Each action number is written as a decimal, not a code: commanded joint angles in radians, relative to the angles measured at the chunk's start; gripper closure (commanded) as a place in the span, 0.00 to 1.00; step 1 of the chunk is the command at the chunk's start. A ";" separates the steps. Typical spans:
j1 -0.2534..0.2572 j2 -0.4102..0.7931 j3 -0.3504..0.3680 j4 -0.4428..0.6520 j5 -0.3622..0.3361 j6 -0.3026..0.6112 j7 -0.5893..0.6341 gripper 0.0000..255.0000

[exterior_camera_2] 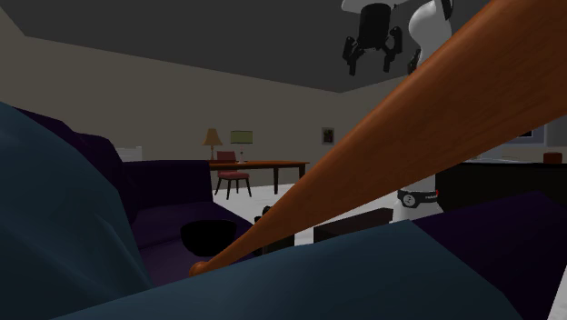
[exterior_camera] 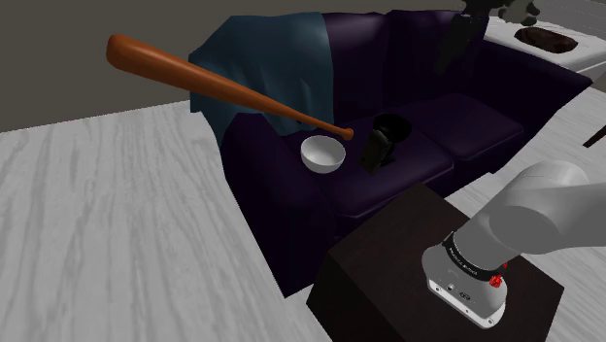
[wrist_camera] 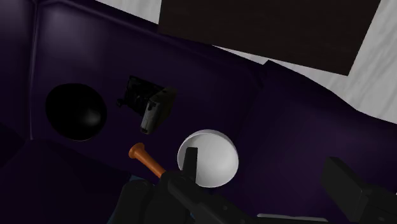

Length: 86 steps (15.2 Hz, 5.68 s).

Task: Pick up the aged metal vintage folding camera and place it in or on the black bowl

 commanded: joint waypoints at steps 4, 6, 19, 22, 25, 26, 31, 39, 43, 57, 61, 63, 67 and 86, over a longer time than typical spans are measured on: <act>-0.007 0.004 -0.036 -0.087 -0.020 0.091 -0.029 0.00; -0.013 0.014 -0.060 -0.140 -0.034 0.154 -0.049 0.00; -0.064 0.240 -0.229 -0.358 -0.122 0.602 -0.173 0.00; -0.071 0.334 -0.270 -0.374 -0.133 0.713 -0.204 0.00; -0.075 0.443 -0.311 -0.376 -0.134 0.824 -0.240 0.00; -0.075 0.481 -0.324 -0.374 -0.131 0.860 -0.253 0.00; -0.067 0.692 -0.386 -0.340 -0.078 1.033 -0.343 0.00; -0.065 0.857 -0.401 -0.322 0.009 1.173 -0.424 0.00; -0.066 0.897 -0.397 -0.323 0.035 1.212 -0.443 0.00; -0.066 0.897 -0.397 -0.323 0.035 1.211 -0.443 1.00; -0.065 0.867 -0.401 -0.321 0.015 1.182 -0.429 1.00; -0.064 0.838 -0.403 -0.319 -0.002 1.151 -0.418 1.00; -0.066 0.781 -0.404 -0.310 -0.031 1.089 -0.398 1.00; -0.076 0.573 -0.380 -0.218 -0.092 0.795 -0.359 1.00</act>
